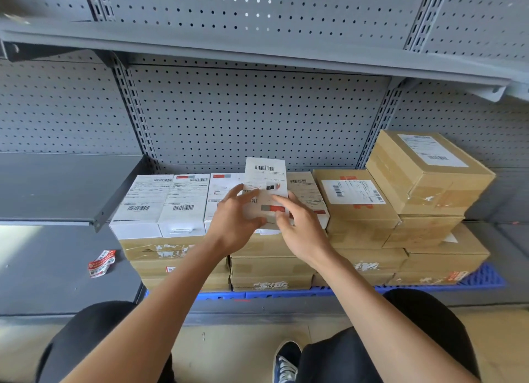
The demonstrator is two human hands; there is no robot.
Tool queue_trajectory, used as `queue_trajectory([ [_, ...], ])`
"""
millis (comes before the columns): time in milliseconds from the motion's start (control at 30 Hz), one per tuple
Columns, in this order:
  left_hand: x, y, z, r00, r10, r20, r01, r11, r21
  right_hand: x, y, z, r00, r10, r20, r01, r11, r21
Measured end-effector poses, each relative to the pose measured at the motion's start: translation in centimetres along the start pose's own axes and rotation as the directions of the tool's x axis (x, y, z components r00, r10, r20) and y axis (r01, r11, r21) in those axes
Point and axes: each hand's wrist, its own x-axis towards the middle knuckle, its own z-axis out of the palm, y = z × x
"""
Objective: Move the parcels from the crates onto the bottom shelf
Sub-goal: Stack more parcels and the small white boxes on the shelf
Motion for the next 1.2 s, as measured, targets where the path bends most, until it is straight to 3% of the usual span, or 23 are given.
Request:
queue_trajectory([
  [333, 4.5, 5.9, 8.9, 0.983, 0.15, 0.103, -0.13, 0.975, -0.181, 0.2, 5.0, -8.9, 0.984, 0.067, -0.167, -0.087, 0.99, -0.115],
  [567, 6.9, 7.5, 13.0, 0.974, 0.192, 0.117, -0.165, 0.964, -0.208, 1.1, 8.8, -11.5, 0.956, 0.168, -0.241, -0.175, 0.985, -0.006],
  [767, 7.1, 7.5, 14.3, 0.977, 0.196, 0.079, -0.179, 0.965, -0.192, 2.5, 10.7, -11.6, 0.952, 0.123, -0.281, -0.123, 0.992, 0.018],
  [1200, 7.3, 7.4, 15.3, 0.972, 0.223, 0.067, -0.218, 0.973, -0.074, 3.1, 12.9, -10.9, 0.946, 0.186, -0.267, -0.191, 0.982, 0.007],
])
